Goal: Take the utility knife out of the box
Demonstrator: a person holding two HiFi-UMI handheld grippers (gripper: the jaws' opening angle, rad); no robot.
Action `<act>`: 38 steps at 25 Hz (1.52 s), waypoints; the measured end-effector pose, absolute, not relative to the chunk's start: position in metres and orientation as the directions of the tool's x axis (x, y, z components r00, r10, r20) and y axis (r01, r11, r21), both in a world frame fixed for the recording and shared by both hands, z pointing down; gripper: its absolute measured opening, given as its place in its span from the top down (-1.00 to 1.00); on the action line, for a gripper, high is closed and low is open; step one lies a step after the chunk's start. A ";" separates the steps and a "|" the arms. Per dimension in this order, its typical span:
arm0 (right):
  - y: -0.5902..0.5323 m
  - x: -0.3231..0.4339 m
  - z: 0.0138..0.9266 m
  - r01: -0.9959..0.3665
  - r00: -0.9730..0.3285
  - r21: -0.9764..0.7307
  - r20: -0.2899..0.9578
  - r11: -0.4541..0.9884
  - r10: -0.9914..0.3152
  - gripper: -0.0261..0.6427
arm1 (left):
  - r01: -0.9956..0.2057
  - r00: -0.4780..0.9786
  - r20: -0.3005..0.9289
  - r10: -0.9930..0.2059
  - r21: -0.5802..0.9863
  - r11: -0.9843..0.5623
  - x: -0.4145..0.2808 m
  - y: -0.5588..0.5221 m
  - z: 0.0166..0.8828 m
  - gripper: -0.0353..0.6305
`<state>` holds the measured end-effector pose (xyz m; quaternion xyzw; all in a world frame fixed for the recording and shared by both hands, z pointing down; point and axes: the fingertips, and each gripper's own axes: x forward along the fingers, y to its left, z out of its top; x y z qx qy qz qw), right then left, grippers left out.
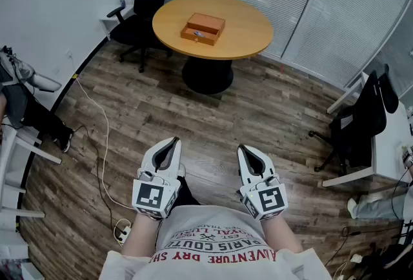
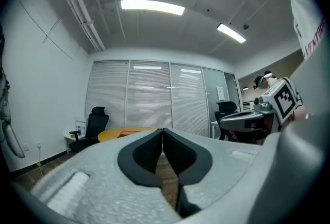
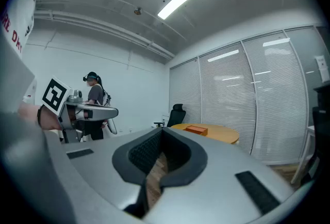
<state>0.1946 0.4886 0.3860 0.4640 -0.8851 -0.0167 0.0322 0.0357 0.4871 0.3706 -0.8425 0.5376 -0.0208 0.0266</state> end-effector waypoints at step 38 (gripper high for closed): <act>0.307 0.149 0.439 -0.925 -0.376 -0.029 0.189 0.378 -0.907 0.90 | -0.900 0.435 0.100 -0.895 0.016 -0.436 -0.037 0.321 0.408 0.86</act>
